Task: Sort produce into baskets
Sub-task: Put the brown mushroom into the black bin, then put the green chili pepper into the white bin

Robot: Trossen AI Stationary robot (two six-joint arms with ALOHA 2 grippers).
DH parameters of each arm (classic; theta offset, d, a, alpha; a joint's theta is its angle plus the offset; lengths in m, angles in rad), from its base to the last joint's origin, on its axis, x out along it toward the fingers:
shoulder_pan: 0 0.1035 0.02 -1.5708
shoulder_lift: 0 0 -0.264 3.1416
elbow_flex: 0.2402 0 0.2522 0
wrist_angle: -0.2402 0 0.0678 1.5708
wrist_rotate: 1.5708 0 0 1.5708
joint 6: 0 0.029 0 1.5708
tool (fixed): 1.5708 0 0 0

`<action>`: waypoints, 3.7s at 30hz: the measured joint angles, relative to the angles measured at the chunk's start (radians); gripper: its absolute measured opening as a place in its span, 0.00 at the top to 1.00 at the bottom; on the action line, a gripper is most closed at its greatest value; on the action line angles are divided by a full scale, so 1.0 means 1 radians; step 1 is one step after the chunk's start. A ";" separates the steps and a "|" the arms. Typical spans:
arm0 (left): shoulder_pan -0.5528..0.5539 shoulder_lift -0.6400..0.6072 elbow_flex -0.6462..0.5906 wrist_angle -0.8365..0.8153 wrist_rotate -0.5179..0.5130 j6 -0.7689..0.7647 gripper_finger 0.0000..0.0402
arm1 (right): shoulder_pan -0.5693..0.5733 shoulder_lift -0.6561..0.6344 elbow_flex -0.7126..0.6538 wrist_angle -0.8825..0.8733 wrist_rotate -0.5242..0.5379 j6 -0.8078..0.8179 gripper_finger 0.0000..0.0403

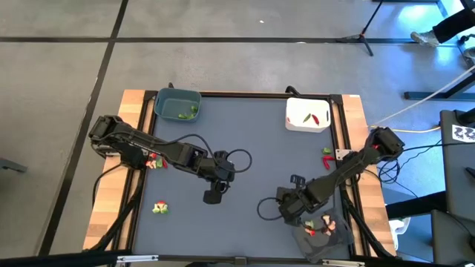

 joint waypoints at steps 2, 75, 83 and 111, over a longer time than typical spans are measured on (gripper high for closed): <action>0.000 0.000 0.000 -0.005 0.000 0.000 0.67 | 0.031 -0.018 0.031 -0.022 0.000 0.003 0.91; 0.114 -0.039 -0.176 -0.724 -0.046 -0.232 0.44 | 0.265 -0.144 0.158 -0.008 0.655 0.172 0.52; 0.168 -0.030 -0.262 -0.706 -0.039 -0.110 0.44 | 0.151 -0.144 0.158 -0.006 0.657 0.079 0.52; 0.356 0.017 -0.469 -0.517 0.001 -0.050 0.44 | 0.073 -0.114 0.156 0.011 0.718 0.035 0.52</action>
